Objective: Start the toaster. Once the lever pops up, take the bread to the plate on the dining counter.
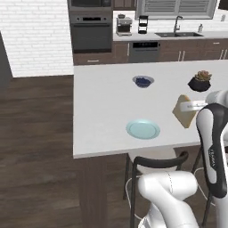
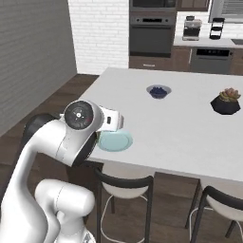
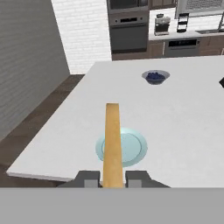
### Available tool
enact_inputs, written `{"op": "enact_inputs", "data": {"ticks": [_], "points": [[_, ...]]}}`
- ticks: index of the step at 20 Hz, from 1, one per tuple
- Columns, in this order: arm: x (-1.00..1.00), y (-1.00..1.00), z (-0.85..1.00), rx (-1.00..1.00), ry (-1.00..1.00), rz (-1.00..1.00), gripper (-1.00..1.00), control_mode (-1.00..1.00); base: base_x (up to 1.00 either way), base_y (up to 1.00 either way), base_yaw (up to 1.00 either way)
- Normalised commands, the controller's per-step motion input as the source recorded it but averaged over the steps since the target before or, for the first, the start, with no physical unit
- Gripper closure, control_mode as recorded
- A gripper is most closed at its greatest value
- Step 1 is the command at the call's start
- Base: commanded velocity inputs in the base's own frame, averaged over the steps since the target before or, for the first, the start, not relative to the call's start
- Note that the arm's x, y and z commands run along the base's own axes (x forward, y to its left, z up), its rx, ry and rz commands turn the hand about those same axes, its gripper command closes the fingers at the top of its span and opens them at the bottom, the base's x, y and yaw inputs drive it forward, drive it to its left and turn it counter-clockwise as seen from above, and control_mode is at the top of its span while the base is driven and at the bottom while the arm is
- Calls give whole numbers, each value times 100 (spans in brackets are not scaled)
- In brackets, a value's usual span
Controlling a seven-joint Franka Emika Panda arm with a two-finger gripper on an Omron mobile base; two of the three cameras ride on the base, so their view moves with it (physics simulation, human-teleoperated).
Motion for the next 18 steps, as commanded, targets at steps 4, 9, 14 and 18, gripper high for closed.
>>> {"op": "enact_inputs", "data": {"ticks": [4,9,14,18], "points": [[0,0,0,0,0,0,100,100,46,36,-11],[0,0,0,0,0,0,100,100,32,20,-5],[0,0,0,0,0,0,100,100,0,0,0],[12,0,0,0,1,0,100,-100,0,0,0]]}}
